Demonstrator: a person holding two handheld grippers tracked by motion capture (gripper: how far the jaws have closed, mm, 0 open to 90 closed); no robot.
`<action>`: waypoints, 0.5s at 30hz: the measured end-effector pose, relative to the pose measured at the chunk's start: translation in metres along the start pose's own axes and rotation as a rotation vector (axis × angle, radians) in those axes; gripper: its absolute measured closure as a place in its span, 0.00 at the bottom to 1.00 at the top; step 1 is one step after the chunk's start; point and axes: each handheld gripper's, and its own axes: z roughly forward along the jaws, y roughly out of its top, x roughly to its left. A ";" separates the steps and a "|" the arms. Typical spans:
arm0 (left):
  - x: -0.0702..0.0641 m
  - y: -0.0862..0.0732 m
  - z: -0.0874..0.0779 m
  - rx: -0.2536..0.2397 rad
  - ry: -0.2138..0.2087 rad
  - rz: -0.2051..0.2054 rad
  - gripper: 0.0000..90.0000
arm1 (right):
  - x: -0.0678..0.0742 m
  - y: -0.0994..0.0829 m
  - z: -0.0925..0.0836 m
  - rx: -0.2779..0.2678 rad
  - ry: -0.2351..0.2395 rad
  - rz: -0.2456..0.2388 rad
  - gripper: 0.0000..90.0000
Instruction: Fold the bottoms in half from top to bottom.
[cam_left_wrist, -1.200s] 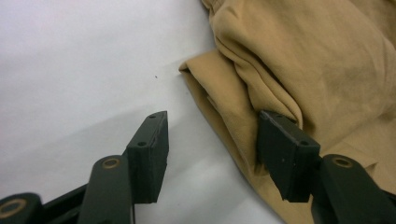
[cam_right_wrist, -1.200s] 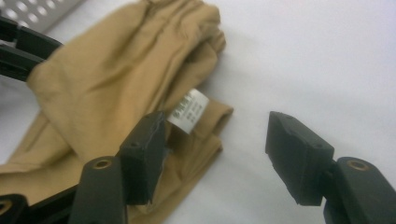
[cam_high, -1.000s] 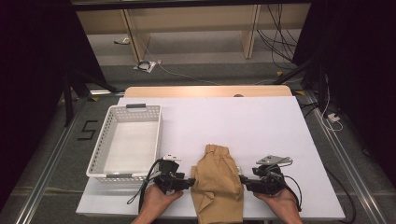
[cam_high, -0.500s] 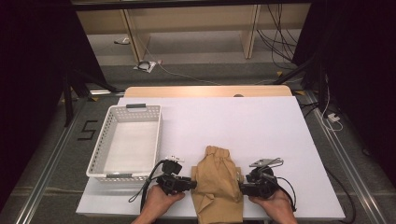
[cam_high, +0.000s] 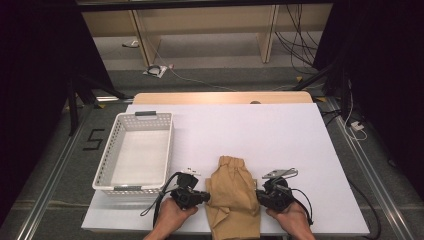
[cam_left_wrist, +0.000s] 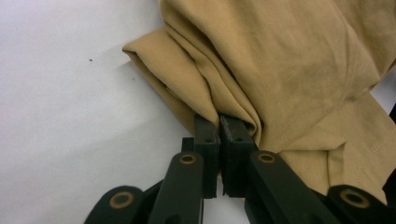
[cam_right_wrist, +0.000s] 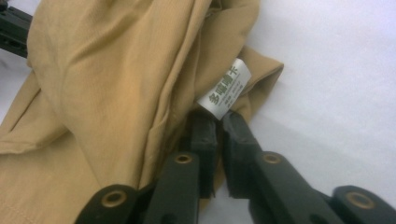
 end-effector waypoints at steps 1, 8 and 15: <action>0.000 0.000 0.000 -0.003 0.000 0.001 0.96 | 0.000 0.000 0.000 -0.002 0.003 0.001 0.97; 0.004 0.007 0.004 -0.024 0.012 0.005 0.97 | -0.007 0.007 0.004 -0.016 0.003 0.010 0.97; 0.014 0.022 0.011 -0.049 0.029 -0.010 0.97 | -0.019 0.018 0.010 -0.037 -0.012 0.016 0.97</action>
